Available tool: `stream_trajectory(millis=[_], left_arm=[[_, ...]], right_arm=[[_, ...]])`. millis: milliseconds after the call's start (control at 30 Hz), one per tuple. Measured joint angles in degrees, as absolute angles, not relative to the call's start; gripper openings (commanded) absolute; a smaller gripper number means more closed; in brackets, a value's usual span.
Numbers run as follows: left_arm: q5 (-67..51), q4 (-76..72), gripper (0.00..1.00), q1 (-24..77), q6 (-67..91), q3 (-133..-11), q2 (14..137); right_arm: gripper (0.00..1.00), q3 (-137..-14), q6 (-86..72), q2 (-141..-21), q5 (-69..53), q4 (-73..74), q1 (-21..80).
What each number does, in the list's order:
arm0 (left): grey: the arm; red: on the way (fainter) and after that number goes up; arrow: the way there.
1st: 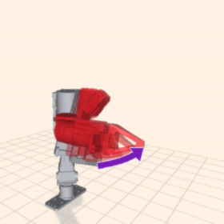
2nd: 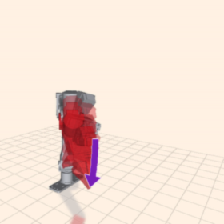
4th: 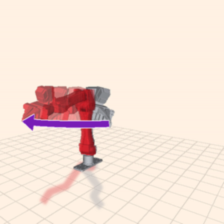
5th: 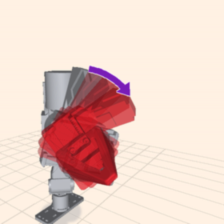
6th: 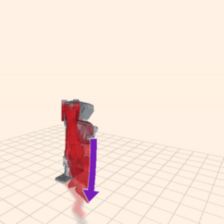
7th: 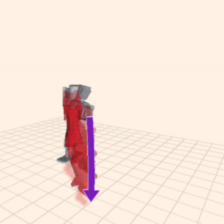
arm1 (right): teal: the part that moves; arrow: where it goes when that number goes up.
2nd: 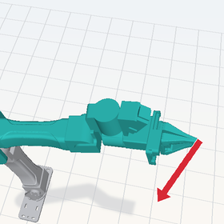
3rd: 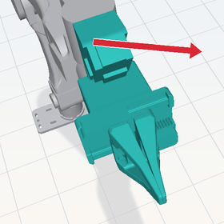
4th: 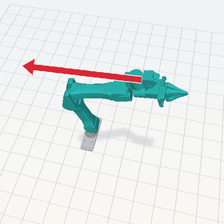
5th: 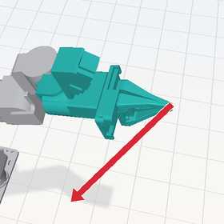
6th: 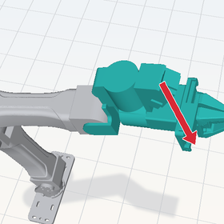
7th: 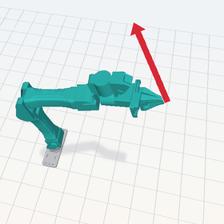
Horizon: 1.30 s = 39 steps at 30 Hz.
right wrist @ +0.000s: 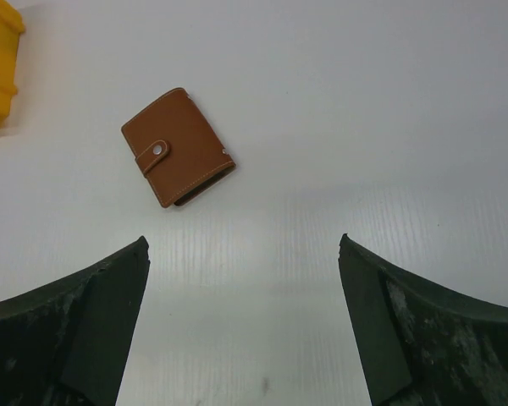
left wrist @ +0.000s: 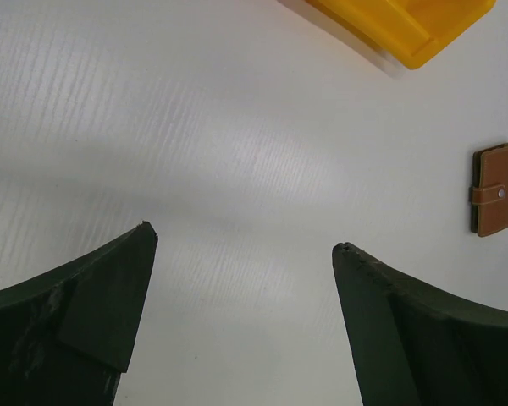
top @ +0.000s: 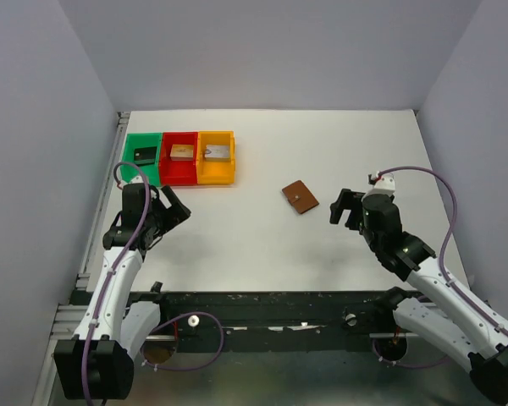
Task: Take the credit cards out of the card holder
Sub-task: Pick up the card holder from the center of the board.
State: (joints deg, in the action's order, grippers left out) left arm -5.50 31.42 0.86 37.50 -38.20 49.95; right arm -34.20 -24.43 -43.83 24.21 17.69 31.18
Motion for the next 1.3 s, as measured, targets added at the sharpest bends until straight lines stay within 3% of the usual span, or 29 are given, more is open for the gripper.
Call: stream_trajectory(millis=[733, 1067, 1300], left_arm=[[-10.55, 29.87, 0.99, 1.41, 34.39, -34.63, 43.79], [-10.85, 28.23, 0.99, 16.03, 34.11, -33.95, 41.58], [-10.20, 26.41, 0.99, 20.91, 37.71, -29.19, 40.69]], right_arm=[[0.93, -38.41, -26.59, -55.44, 20.45, 19.40, 31.09], [0.82, -45.36, -29.58, -73.45, 11.35, 18.26, 26.13], [0.74, -50.22, -31.99, -83.72, 5.26, 15.77, 23.49]])
